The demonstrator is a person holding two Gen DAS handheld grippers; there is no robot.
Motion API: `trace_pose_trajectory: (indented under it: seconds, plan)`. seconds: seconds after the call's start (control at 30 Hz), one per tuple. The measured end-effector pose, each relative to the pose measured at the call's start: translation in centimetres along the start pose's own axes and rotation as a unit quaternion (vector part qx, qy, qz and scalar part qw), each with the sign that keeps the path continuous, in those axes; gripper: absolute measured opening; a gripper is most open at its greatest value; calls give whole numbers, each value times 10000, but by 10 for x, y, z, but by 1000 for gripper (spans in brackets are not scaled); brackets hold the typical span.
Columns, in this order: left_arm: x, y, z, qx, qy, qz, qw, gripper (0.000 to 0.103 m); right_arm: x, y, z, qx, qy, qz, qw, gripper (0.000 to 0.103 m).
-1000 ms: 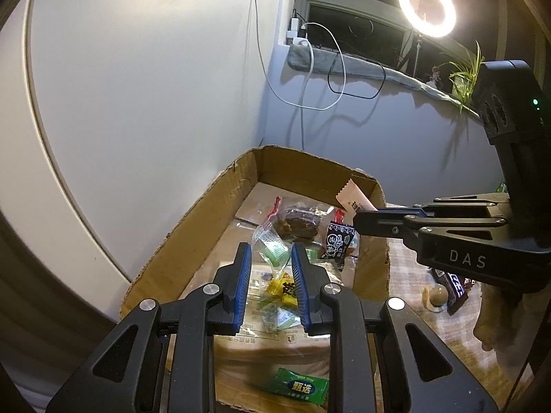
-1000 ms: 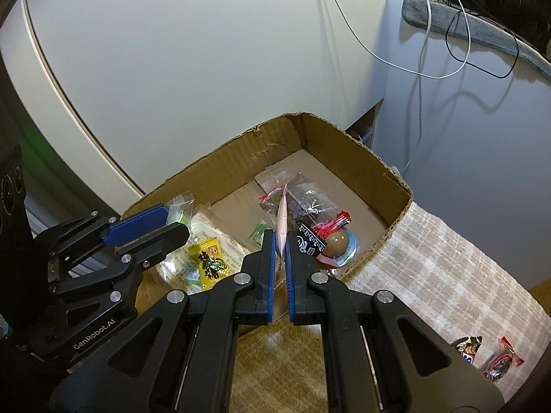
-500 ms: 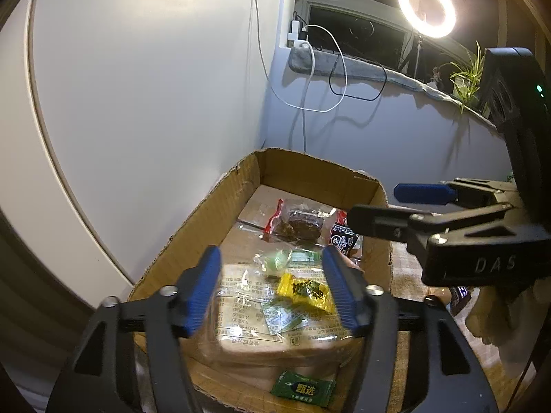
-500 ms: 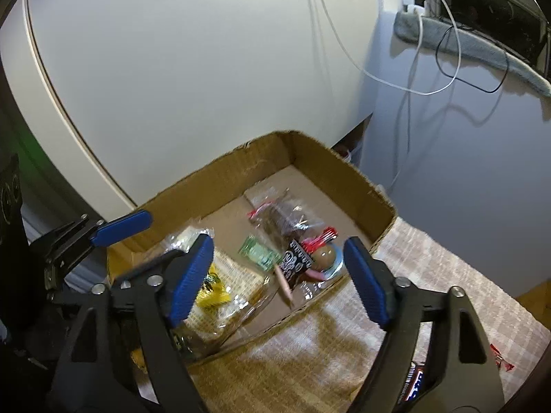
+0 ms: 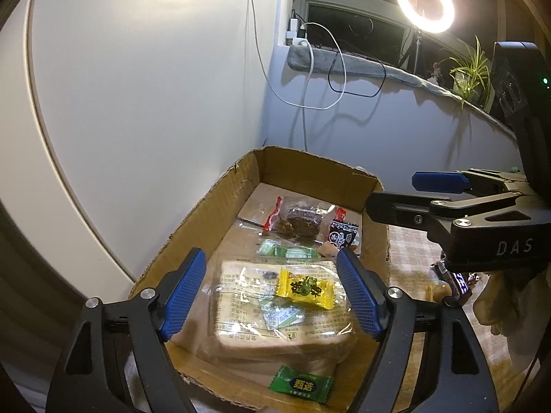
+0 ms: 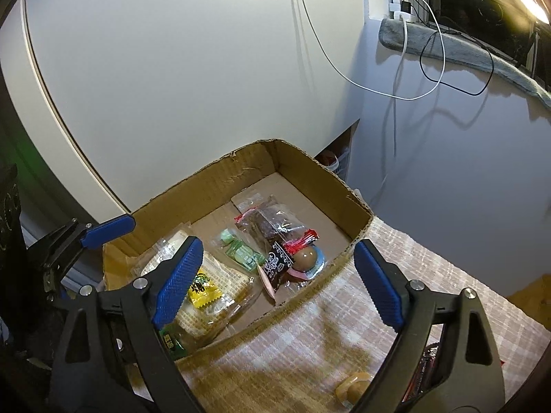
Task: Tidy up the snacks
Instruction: 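Withdraw both grippers from the box back toward the Snickers bars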
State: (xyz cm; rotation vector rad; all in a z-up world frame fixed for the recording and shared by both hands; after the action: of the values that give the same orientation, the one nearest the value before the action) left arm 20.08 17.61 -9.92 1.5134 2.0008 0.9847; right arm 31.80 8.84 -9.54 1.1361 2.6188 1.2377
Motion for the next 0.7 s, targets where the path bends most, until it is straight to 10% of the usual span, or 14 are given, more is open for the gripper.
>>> trace_pose_trajectory:
  seconds: [0.7]
  plan:
    - [-33, 3, -37, -244, -198, 205, 9993, 78, -13, -23, -61, -271, -136, 95, 9995, 92]
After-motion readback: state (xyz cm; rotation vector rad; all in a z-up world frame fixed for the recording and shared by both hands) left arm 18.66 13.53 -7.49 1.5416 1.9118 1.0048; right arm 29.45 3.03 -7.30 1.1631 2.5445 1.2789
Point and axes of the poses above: each gripper's, at about its wrist camera, not at the fingertips, and z roughly the way its jaws point, x to its left, y to its top, the point moved 3 cm from there along z, roughly the way its jaws point, and after that the axes turned 13 degrees about y, right-handed, at the moved point
